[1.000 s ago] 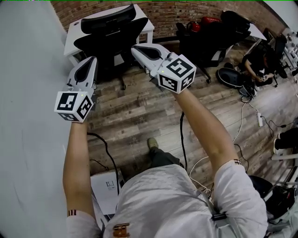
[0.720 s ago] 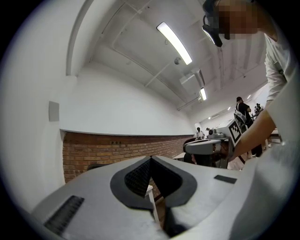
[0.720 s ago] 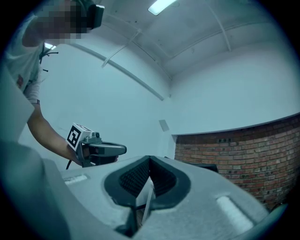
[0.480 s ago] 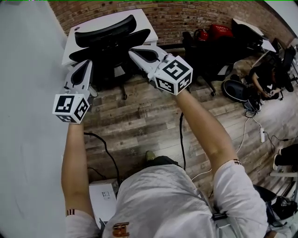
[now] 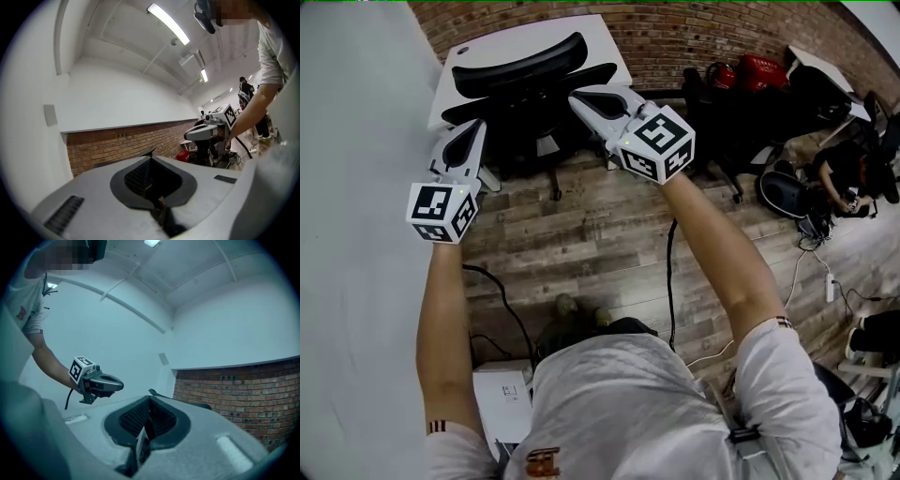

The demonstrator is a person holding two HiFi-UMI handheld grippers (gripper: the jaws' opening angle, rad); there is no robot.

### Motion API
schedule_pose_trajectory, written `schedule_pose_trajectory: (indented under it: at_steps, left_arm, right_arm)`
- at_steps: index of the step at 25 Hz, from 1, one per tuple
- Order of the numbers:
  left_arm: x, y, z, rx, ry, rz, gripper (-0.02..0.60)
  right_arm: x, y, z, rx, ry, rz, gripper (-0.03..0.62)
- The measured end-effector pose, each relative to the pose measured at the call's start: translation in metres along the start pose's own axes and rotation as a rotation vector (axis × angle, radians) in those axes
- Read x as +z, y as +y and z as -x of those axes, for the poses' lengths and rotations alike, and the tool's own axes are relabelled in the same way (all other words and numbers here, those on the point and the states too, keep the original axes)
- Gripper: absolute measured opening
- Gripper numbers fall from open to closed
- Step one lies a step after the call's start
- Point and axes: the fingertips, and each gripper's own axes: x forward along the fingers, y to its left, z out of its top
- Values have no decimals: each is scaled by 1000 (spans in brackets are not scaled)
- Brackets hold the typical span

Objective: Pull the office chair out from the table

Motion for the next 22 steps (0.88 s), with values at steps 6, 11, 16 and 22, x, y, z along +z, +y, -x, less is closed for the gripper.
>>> schedule_pose_trajectory:
  at_steps: [6,11,16,22]
  left_arm:
    - [-28,27,-17,-6,66,-64,0]
    - [-50,51,-33,-46,133,-158,5]
    - [-74,77,-47,-87,196,-239,14]
    - [-108,109,-57,-125,292,-358,51]
  right_arm:
    - [-21,-11,-26,-7,66,72,3]
    - [-37,-28,-46,-21,126,146,4]
    - [-55,-45,-61,-28,193,201,32]
    - [-81,-61,-72,-32,323,288,68]
